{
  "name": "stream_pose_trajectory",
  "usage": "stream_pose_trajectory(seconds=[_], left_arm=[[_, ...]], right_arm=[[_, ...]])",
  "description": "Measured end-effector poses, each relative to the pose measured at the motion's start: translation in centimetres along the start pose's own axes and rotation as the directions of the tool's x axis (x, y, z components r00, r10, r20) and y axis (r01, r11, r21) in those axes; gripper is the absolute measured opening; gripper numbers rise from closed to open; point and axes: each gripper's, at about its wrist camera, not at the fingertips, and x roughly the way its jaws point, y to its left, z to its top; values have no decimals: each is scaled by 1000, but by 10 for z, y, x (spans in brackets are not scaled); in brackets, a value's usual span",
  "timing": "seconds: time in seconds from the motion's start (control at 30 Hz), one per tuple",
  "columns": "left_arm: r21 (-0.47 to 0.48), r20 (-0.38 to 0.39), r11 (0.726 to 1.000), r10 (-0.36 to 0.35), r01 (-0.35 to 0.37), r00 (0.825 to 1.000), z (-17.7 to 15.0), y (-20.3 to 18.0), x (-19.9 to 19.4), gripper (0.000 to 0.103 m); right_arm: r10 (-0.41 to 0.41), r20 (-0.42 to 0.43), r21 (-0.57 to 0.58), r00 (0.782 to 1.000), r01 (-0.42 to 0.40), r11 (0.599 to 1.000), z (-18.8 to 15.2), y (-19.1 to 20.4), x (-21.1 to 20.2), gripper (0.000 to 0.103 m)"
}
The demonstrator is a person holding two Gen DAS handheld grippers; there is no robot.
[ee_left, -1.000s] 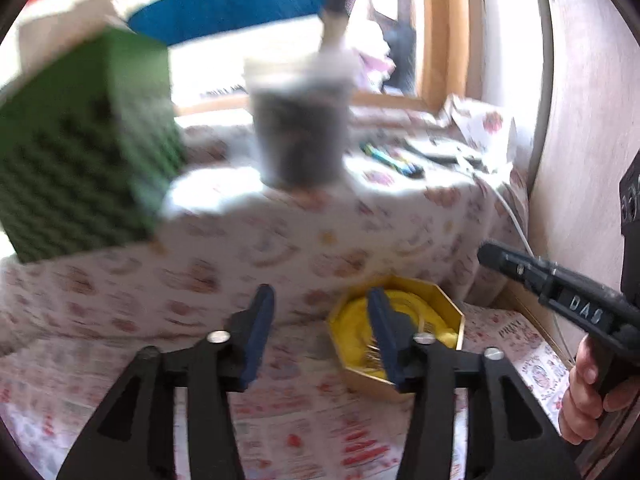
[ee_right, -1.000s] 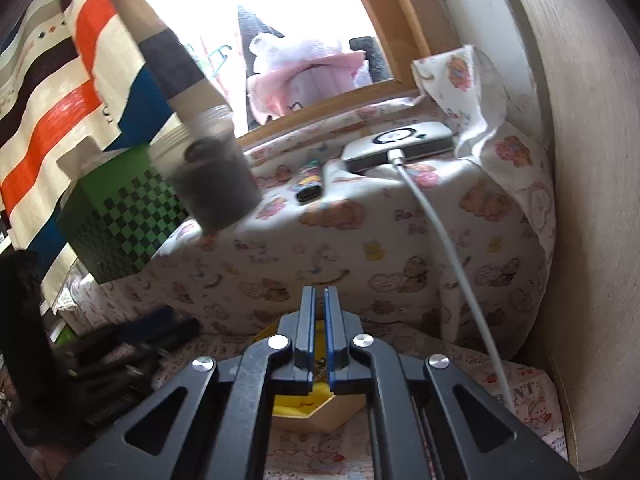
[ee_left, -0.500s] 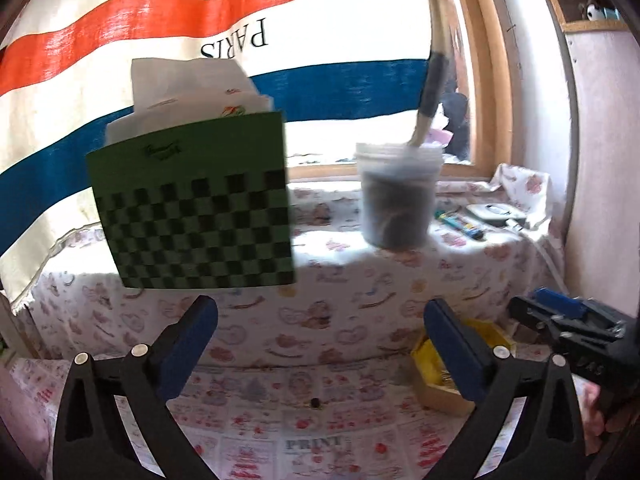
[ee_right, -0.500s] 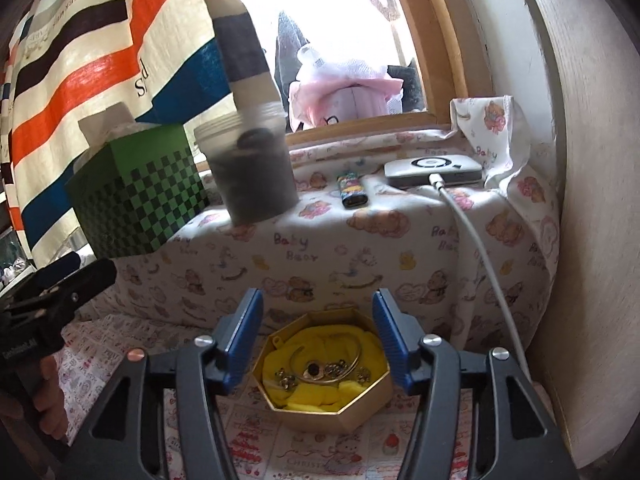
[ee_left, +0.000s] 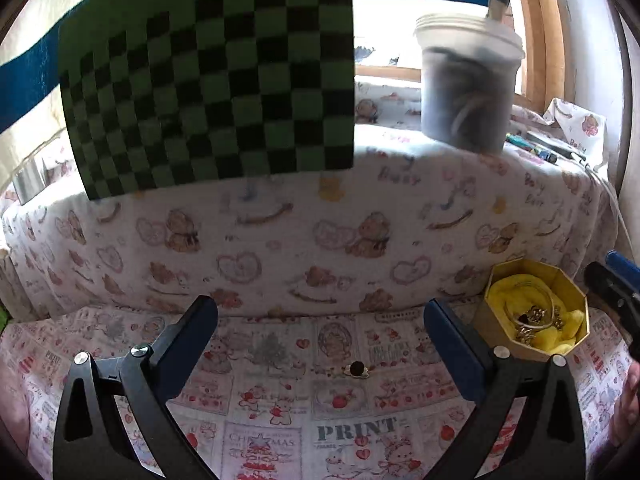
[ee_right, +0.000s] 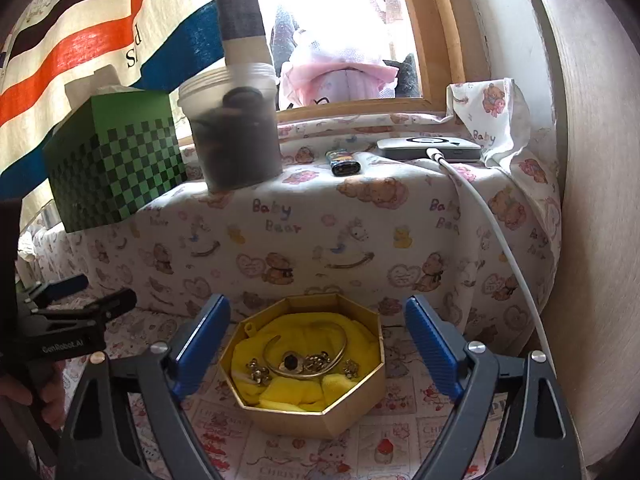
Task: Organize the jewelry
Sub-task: 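Grasp the dark stud earring from the cloth with the left tool, then carry the dark stud over the gold box and open the left tool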
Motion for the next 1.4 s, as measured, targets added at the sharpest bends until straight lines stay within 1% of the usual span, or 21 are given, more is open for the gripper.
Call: stream_pose_trajectory(seconds=[0.03, 0.17, 0.23, 0.3, 0.4, 0.47, 0.5, 0.53, 0.57, 0.63, 0.67, 0.7, 0.73, 0.8, 0.93, 1.07, 1.2, 1.27, 1.3, 1.37, 1.4], left_arm=[[6, -1, 1000, -6, 6, 1000, -1, 0, 2, 102], [3, 10, 1000, -20, 20, 1000, -6, 1, 5, 102], [-7, -11, 998, -66, 66, 998, -8, 2, 9, 101], [-25, -17, 993, -112, 111, 994, -8, 5, 11, 93], [-45, -39, 989, -141, 139, 989, -9, 8, 14, 72], [-35, -81, 989, -148, 145, 986, -12, 5, 22, 48], [-22, -114, 990, -143, 142, 983, -15, 2, 28, 42], [-14, -143, 989, -150, 150, 978, -16, -1, 32, 29], [-10, -156, 988, -156, 157, 975, -16, -3, 34, 22], [5, -167, 987, -156, 159, 974, -16, -7, 36, 22], [11, -175, 987, -159, 163, 972, -16, -10, 37, 18], [13, -191, 985, -164, 170, 968, -17, -12, 40, 15], [12, -208, 984, -169, 176, 963, -17, -13, 43, 8], [7, -228, 983, -179, 185, 957, -18, -15, 48, 6], [-8, -246, 983, -179, 183, 953, -18, -14, 52, 6], [-19, -305, 985, -170, 172, 937, -18, -15, 68, 6], [-9, -301, 991, -130, 134, 945, -18, -17, 69, 6], [-13, -282, 991, -134, 136, 950, -19, -13, 65, 7], [-15, -268, 992, -126, 127, 955, -18, -12, 62, 7], [-17, -240, 996, -93, 91, 966, -20, -6, 52, 11], [-18, -230, 996, -94, 92, 969, -21, -5, 48, 11]], right_arm=[[-6, 12, 5, 1000, 6, 1000, -1, 0, -1, 100], [-22, 34, -10, 999, 22, 1000, -2, 3, -3, 100], [-37, 38, -28, 999, 38, 999, -3, 7, -3, 100], [-45, 42, -41, 998, 47, 998, -3, 9, -4, 100], [-62, 53, -53, 997, 65, 996, -3, 12, -6, 101], [-79, 55, -67, 995, 83, 994, -3, 15, -6, 103], [-80, 57, -73, 995, 84, 994, -3, 15, -6, 103], [-80, 59, -78, 995, 85, 993, -3, 16, -6, 103], [-81, 61, -81, 995, 86, 993, -3, 17, -6, 103], [-85, 61, -84, 995, 90, 992, -3, 17, -6, 103], [-85, 59, -82, 995, 90, 993, -3, 17, -6, 103], [-84, 57, -80, 995, 88, 993, -3, 17, -5, 103], [-85, 54, -77, 995, 89, 993, -3, 16, -4, 103], [-86, 43, -65, 995, 88, 994, -3, 14, -3, 103], [-84, 25, -29, 996, 85, 996, -2, 7, 0, 103], [-86, 7, -4, 996, 86, 996, -2, 3, 3, 103], [-89, 2, 1, 996, 89, 996, -2, 2, 4, 103], [-94, 5, -4, 996, 94, 996, -2, 2, 3, 103], [-96, 7, -8, 995, 96, 995, -2, 3, 3, 103], [-97, 11, -17, 995, 97, 995, -3, 4, 3, 103], [-99, 12, -22, 995, 99, 995, -3, 5, 3, 103]])
